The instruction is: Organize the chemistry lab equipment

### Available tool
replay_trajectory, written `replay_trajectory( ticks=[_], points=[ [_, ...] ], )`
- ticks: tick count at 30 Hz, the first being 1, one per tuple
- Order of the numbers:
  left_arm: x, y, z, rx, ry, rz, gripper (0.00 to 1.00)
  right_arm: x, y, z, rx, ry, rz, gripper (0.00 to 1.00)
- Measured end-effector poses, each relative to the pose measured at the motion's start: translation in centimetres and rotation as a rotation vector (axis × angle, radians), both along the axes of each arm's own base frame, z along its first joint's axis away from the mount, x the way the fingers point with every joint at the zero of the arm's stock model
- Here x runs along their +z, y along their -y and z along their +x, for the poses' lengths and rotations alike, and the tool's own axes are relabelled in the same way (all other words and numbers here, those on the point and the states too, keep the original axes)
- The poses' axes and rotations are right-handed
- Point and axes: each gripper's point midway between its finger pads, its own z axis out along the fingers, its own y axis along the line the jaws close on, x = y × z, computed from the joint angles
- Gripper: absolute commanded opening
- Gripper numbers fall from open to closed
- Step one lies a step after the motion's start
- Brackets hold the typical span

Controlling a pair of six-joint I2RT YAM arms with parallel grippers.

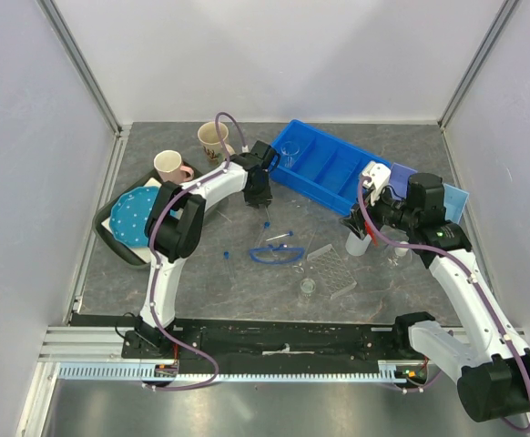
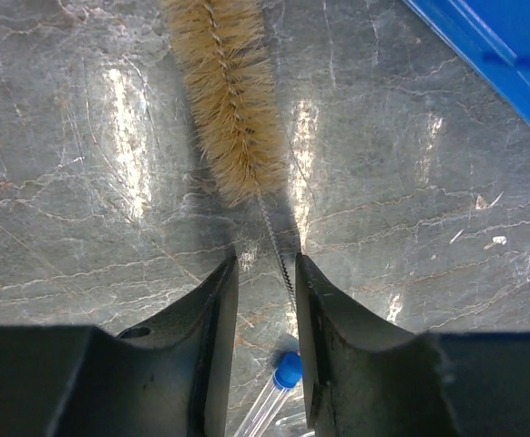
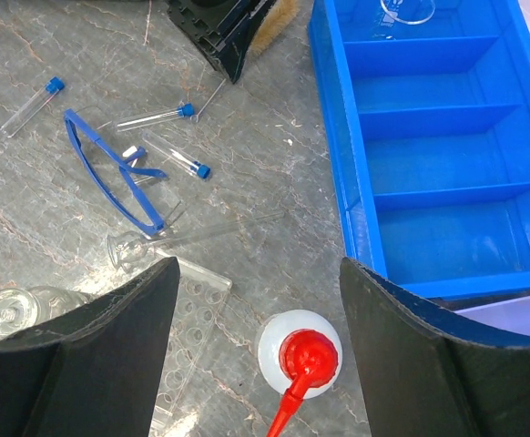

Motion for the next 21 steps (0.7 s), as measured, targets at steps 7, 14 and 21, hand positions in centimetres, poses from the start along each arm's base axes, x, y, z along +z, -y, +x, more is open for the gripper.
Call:
replay_trajectory(
  ticks=[7,14,21],
  points=[
    [-0.13,0.1,0.34,0.008,0.003,0.006,0.22,0.0,0.02,0.02,0.003,0.005,-0.005,0.79],
    [-0.15,-0.22,0.55,0.018,0.015,0.026,0.03,0.01,0.02,0.03,0.005,0.008,-0.007,0.79],
    [-0.01,-0.38,0.33,0.018,0.017,0.028,0.02,0.01,0.02,0.05,0.007,0.01,-0.009,0.8]
  ],
)
